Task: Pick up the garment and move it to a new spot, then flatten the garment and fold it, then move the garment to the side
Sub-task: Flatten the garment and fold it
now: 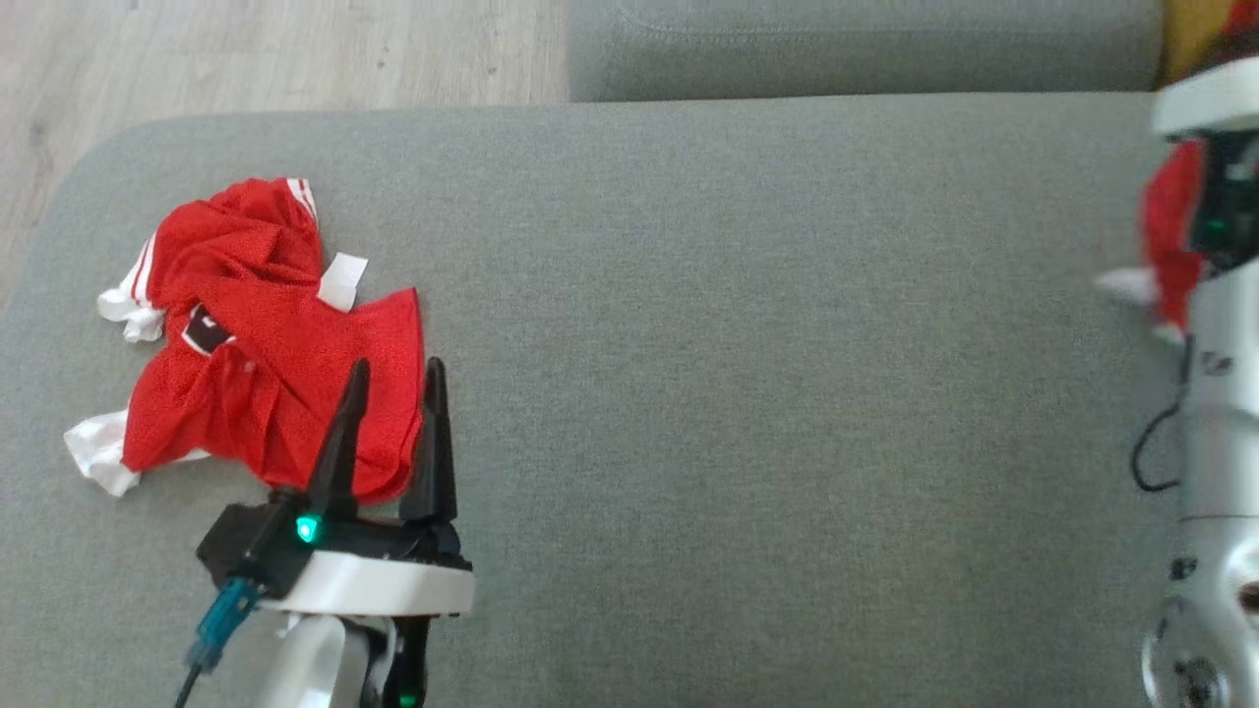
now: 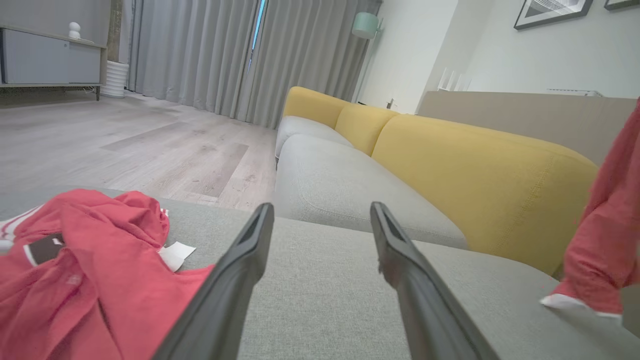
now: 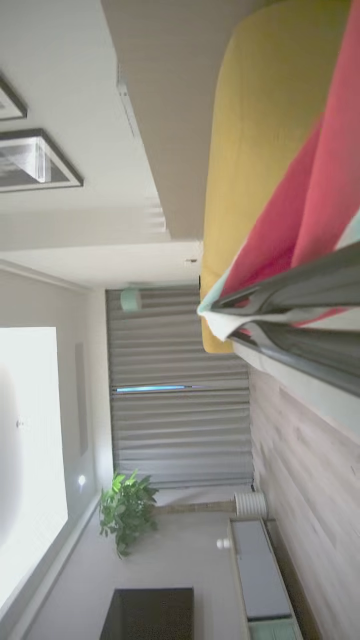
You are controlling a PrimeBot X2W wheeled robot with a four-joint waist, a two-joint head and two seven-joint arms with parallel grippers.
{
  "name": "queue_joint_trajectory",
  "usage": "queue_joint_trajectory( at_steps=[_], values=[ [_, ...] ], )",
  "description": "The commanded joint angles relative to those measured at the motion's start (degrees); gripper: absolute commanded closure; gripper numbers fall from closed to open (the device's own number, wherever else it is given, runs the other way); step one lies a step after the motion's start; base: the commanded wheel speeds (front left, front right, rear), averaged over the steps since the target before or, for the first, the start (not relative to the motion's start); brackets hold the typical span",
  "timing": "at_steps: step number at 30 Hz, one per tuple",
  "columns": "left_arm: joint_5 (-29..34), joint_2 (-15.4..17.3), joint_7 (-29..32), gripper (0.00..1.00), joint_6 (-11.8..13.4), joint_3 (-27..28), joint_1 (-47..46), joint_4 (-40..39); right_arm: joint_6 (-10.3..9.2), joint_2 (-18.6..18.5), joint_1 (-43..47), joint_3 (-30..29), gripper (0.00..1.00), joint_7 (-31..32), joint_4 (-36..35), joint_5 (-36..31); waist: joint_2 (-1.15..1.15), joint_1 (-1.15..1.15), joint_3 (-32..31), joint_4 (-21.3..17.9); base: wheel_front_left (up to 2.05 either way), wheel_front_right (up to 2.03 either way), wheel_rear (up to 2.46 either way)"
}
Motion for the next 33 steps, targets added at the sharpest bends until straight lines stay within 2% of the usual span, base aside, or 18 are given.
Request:
queue_joint_trajectory(
  at_steps=[1, 6, 10, 13, 14, 15, 17, 21, 24, 28, 33],
  values=[
    [-0.14, 0.13, -0.29, 0.00, 0.09, 2.22, -1.31, -2.14, 0.43, 1.22, -1.79, 4.15, 1.00, 0.93, -2.69, -0.10, 0.00, 0.01, -0.19, 0.16, 0.00, 0.00, 0.00],
    [-0.10, 0.13, -0.29, 0.00, 0.09, 2.02, -1.18, -2.33, 0.43, 3.28, 5.03, 19.92, 1.00, 5.06, -2.28, 3.23, 0.00, 0.01, 0.55, 0.53, 0.00, 0.00, 0.00],
    [0.11, 0.13, -0.29, 0.00, 0.09, 1.56, -1.61, -1.83, 0.43, 4.39, 12.20, 35.69, 1.00, 7.89, 3.32, 8.96, 0.00, 0.01, 1.14, 0.57, 0.00, 0.00, 0.00],
    [0.15, 0.13, -0.29, 0.00, 0.09, 1.18, -1.95, -1.46, 0.43, 4.70, 15.64, 45.24, 1.00, 8.38, 7.17, 13.64, 0.00, 0.01, 1.28, 0.56, 0.00, 0.00, 0.00],
    [0.14, 0.13, -0.29, 0.00, 0.09, 1.04, -2.04, -1.36, 0.43, 4.74, 16.20, 47.71, 0.53, 7.82, 8.16, 14.38, 0.00, 0.01, 1.27, 0.52, 0.00, 0.00, 0.00],
    [0.13, 0.13, -0.29, 0.00, 0.09, 0.91, -2.12, -1.26, 0.43, 4.76, 16.67, 49.61, 0.00, 7.45, 9.22, 15.24, 0.00, 0.01, 1.25, 0.48, 0.00, 0.00, 0.00],
    [0.17, 0.13, -0.29, 0.00, 0.09, 0.86, -2.25, -1.10, 0.43, 4.79, 17.04, 52.29, 0.00, 6.72, 10.42, 17.61, 0.00, 0.01, 1.21, 0.25, 0.00, 0.00, 0.00],
    [0.33, 0.13, -0.29, 0.00, 0.09, 1.51, -2.13, -1.10, 0.43, 4.81, 16.07, 53.16, 0.00, 4.81, 11.44, 19.56, 0.00, 0.01, 1.02, -0.65, 0.00, 0.00, 0.00],
    [0.38, 0.13, -0.29, 0.00, 0.09, 1.84, -1.91, -1.26, 0.43, 4.73, 14.78, 50.64, 0.00, 2.37, 11.97, 19.67, 0.00, 0.01, 0.66, -1.67, 0.00, 0.00, 0.00],
    [0.28, 0.13, -0.29, 0.00, 0.09, 2.20, -1.62, -1.84, 0.43, 3.54, 14.86, 43.57, 0.00, -0.11, 9.88, 19.19, 0.00, 0.01, -0.10, -3.18, 0.00, 0.00, 0.00],
    [0.51, 0.13, -0.29, 0.00, 0.09, 2.41, -1.41, -2.99, 0.43, 2.01, 19.00, 31.06, 0.00, -0.96, 2.38, 14.40, 0.00, 0.01, -0.86, -4.75, 0.00, 0.00, 0.00]
  ],
)
